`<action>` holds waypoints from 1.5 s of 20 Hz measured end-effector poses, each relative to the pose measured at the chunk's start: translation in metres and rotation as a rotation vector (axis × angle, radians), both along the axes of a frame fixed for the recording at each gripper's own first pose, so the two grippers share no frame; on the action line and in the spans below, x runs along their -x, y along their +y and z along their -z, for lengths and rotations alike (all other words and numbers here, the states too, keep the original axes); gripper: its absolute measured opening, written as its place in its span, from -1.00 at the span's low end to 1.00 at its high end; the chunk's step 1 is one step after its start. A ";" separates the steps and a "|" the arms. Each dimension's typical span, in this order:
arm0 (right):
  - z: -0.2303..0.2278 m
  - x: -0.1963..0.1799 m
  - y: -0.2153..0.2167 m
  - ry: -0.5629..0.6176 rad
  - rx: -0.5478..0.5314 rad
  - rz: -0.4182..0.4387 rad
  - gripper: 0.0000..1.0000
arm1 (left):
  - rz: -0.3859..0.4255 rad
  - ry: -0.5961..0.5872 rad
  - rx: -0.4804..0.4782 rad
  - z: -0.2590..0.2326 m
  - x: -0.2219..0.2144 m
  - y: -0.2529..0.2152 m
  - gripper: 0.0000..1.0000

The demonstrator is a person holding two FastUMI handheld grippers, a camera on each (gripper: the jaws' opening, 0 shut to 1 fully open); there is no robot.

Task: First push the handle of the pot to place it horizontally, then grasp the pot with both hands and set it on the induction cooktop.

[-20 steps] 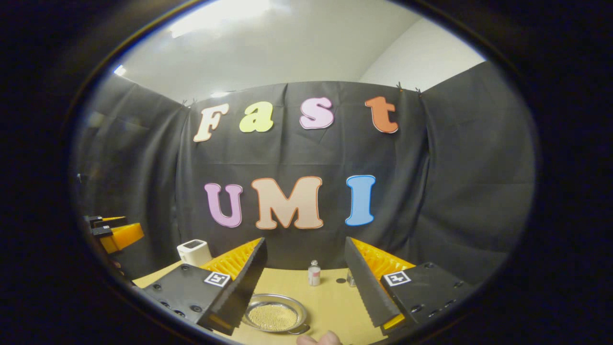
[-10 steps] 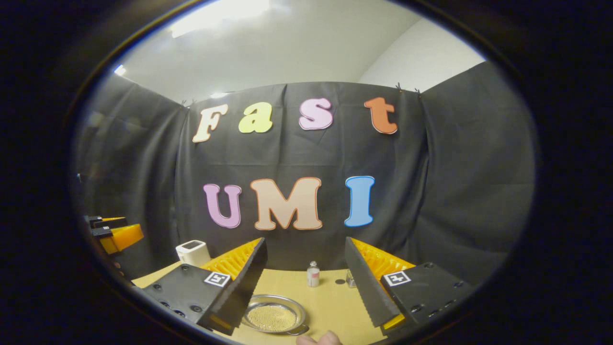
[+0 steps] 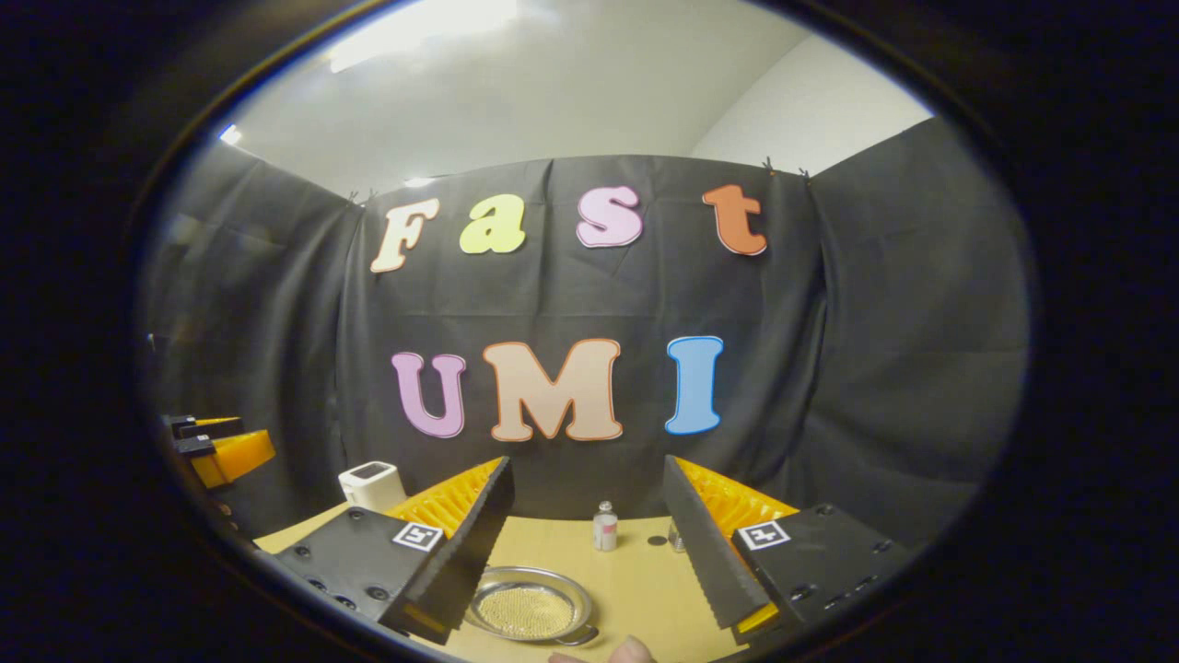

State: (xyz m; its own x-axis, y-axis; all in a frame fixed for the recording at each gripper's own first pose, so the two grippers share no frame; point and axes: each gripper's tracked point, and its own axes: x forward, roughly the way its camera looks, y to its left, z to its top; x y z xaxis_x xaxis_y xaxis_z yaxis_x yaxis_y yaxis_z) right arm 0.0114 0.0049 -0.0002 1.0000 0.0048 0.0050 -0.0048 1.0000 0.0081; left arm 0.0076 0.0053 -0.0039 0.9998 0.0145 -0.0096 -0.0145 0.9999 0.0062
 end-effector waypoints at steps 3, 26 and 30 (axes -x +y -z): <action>0.002 -0.003 0.008 0.004 0.008 -0.010 0.99 | 0.002 -0.003 -0.003 0.000 -0.001 0.004 0.84; 0.060 -0.034 0.032 0.119 -0.015 -0.033 -0.96 | 0.039 0.036 0.021 0.026 -0.026 0.020 0.84; 0.094 -0.051 0.029 0.204 -0.018 -0.126 -1.00 | -0.009 0.052 0.002 0.031 -0.044 0.016 0.84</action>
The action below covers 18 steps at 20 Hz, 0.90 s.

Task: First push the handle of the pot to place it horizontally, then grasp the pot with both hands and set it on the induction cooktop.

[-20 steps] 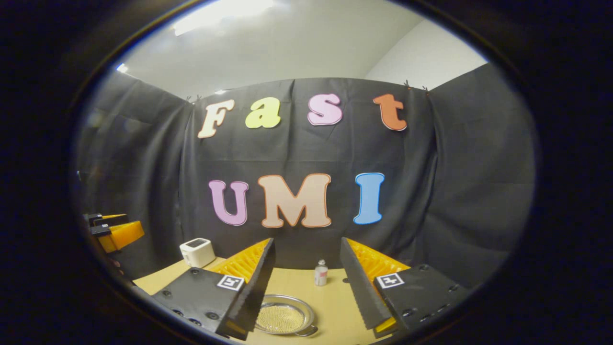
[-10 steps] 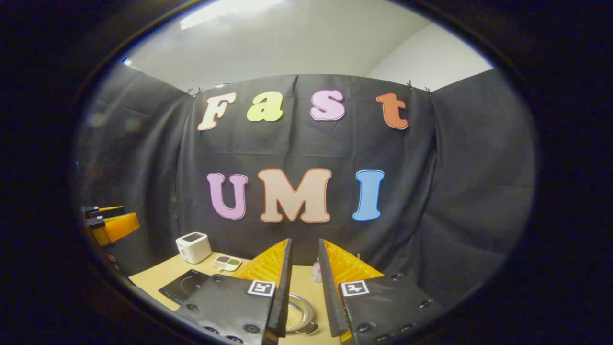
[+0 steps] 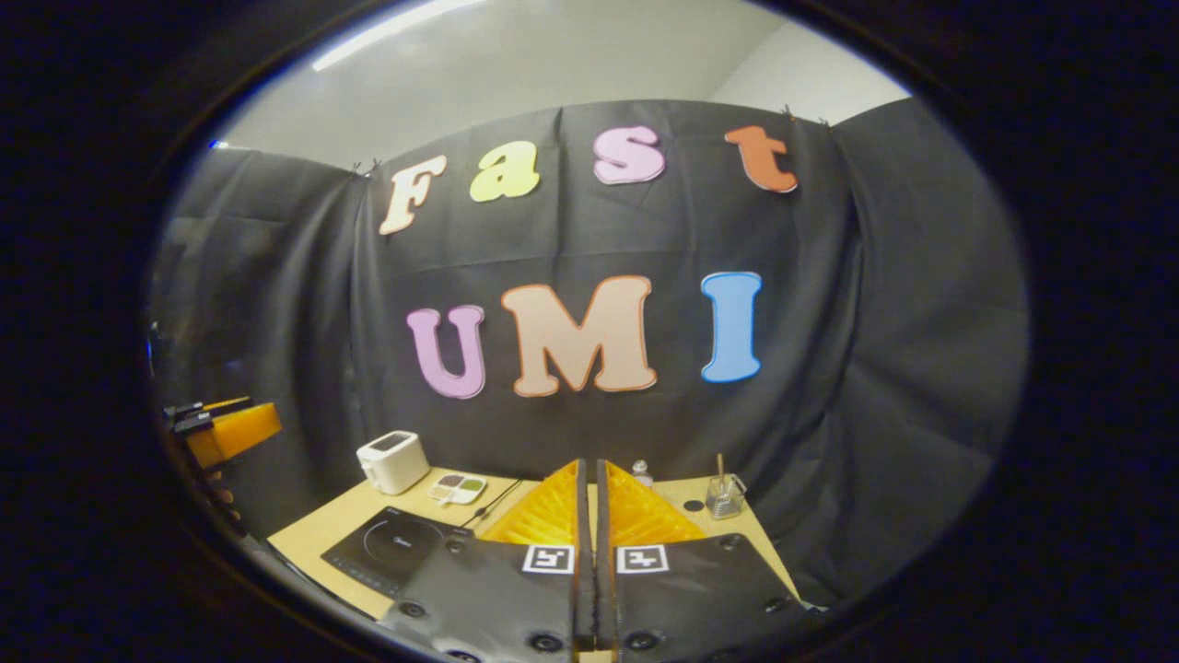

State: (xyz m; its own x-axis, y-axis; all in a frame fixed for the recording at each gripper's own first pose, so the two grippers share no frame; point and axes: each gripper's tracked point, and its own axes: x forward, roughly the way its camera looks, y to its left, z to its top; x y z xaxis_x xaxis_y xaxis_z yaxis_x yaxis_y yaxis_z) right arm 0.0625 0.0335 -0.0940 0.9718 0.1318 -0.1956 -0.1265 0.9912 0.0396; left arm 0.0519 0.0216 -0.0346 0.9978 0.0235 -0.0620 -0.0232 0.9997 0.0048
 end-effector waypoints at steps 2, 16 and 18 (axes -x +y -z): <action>0.018 -0.015 0.001 0.038 0.001 -0.047 -1.00 | -0.017 0.015 -0.003 0.006 -0.011 -0.006 0.84; 0.195 -0.061 -0.003 0.326 -0.031 -0.321 -0.95 | -0.167 0.188 -0.072 0.061 -0.041 -0.028 0.92; 0.221 -0.052 0.004 0.392 -0.044 -0.350 -0.96 | -0.173 0.212 -0.073 0.069 -0.047 -0.024 0.92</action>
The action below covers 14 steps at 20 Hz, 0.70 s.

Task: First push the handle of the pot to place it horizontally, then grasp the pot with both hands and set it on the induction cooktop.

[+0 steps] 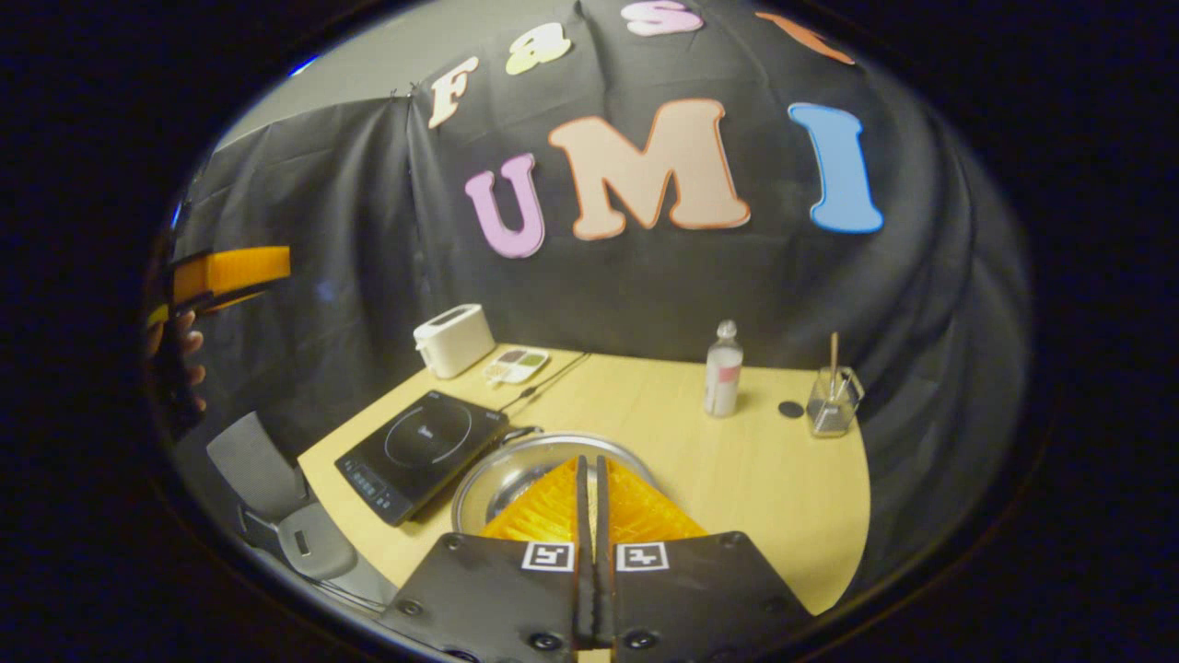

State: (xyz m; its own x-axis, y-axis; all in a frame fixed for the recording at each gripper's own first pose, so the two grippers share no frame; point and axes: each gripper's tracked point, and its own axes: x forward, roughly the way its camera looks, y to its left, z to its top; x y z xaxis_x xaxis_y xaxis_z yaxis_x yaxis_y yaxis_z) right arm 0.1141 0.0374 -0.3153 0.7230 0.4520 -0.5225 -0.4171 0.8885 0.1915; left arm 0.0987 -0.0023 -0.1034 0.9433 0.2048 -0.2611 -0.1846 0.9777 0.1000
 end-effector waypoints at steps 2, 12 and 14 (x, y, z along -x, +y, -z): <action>0.019 0.009 0.004 0.061 -0.007 -0.017 -0.95 | -0.015 0.020 0.000 0.005 0.000 0.006 0.91; 0.106 0.056 0.019 0.272 0.048 -0.110 -0.94 | -0.044 0.050 0.022 0.022 -0.001 0.016 0.91; 0.120 0.067 0.021 0.307 0.075 -0.142 -0.94 | -0.049 0.055 0.029 0.024 0.000 0.016 0.86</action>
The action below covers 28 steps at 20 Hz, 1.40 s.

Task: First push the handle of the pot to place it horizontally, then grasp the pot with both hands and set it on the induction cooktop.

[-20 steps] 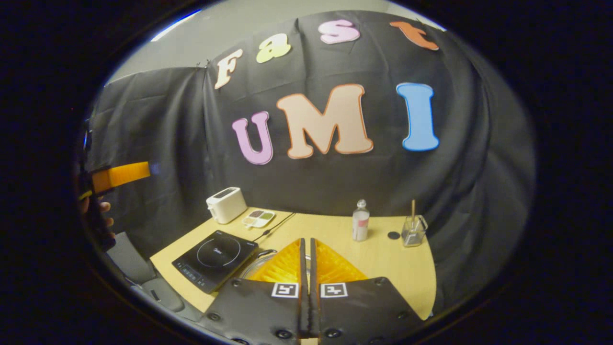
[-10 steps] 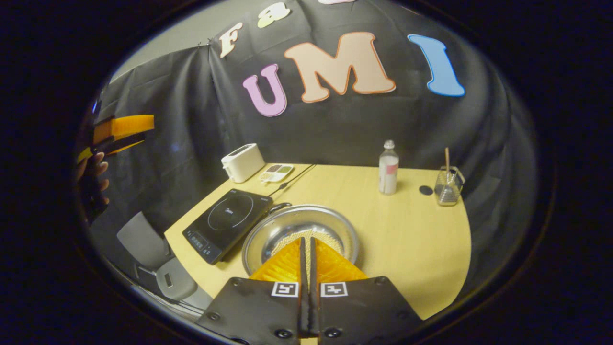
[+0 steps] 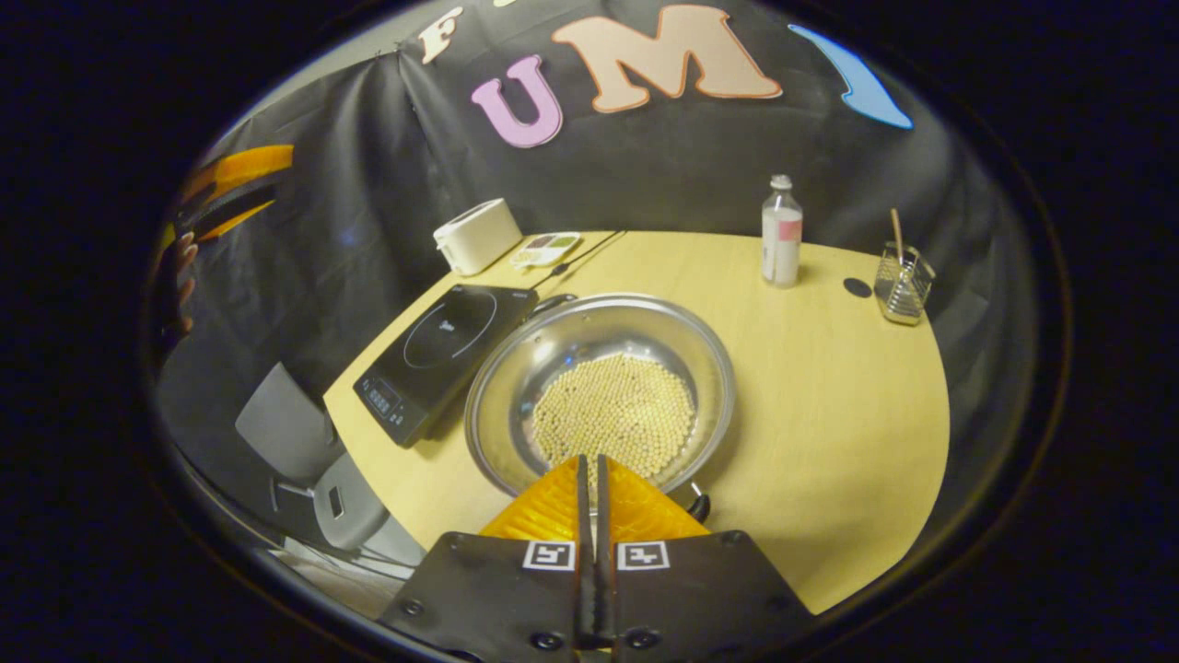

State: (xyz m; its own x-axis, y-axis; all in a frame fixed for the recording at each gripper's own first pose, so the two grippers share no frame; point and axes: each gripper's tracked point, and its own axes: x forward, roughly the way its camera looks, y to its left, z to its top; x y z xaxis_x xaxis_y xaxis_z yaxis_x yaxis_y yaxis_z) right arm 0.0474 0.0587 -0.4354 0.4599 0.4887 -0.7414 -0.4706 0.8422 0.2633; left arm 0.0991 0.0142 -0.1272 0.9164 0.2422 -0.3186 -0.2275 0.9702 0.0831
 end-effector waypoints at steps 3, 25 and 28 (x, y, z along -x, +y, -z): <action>0.018 0.013 0.004 0.050 0.014 -0.025 -0.95 | -0.005 0.008 -0.004 0.004 0.002 0.002 0.90; 0.072 0.025 -0.034 0.190 0.138 -0.024 -0.94 | -0.008 0.005 -0.025 0.001 0.013 -0.005 0.90; 0.076 0.014 -0.043 0.196 0.148 0.000 -0.94 | -0.010 0.007 -0.028 0.000 0.014 -0.006 0.90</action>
State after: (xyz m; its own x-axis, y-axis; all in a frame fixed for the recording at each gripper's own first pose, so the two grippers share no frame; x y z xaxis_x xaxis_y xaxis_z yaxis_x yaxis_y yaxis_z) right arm 0.0330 0.0159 -0.5111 0.3002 0.3686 -0.8798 -0.4228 0.8782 0.2236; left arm 0.0847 0.0083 -0.1268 0.9116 0.2606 -0.3178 -0.2368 0.9651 0.1120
